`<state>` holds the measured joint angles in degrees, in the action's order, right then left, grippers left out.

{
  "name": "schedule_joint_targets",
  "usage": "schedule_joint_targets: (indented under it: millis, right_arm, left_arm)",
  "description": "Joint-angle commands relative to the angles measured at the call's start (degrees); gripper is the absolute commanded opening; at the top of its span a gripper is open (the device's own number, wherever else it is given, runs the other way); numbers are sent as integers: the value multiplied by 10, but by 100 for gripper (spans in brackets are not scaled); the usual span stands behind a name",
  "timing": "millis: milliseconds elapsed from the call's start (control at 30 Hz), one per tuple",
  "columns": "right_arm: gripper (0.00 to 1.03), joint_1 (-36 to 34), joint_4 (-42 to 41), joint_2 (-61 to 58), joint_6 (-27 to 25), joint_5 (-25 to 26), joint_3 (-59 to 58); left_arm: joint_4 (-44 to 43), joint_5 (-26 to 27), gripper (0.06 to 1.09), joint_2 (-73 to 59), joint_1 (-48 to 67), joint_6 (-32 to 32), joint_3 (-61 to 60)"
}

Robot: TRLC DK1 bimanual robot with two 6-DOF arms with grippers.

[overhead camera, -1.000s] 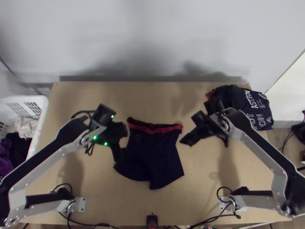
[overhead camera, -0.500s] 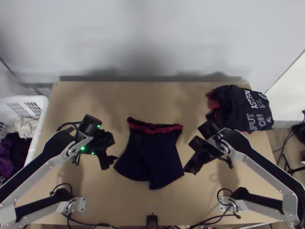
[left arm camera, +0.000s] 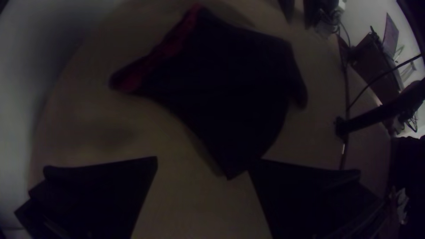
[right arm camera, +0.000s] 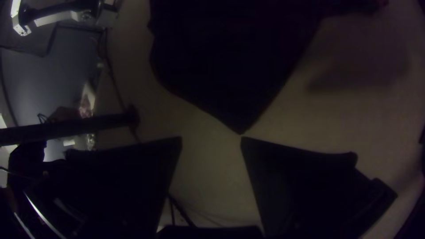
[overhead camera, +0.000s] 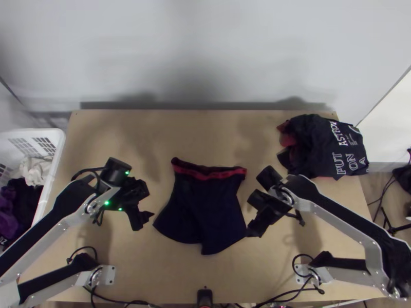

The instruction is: Fold the t-shirt

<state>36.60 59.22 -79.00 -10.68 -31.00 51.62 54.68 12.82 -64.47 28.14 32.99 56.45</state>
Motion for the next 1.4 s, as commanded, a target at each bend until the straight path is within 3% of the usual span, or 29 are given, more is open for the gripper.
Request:
schedule_joint_targets:
  millis: [0, 767, 1367]
  right_arm:
    - [62, 10, -21, -46, -7, -33, -3]
    - [63, -35, -66, -102, -33, -13, -17]
    - [63, -16, -89, -128, -24, -5, -20]
  left_arm:
    - [4, 0, 104, 23, -14, -5, -14]
    - [5, -1, 104, 40, -33, -2, -29]
    - [3, -1, 104, 38, -50, 13, -34]
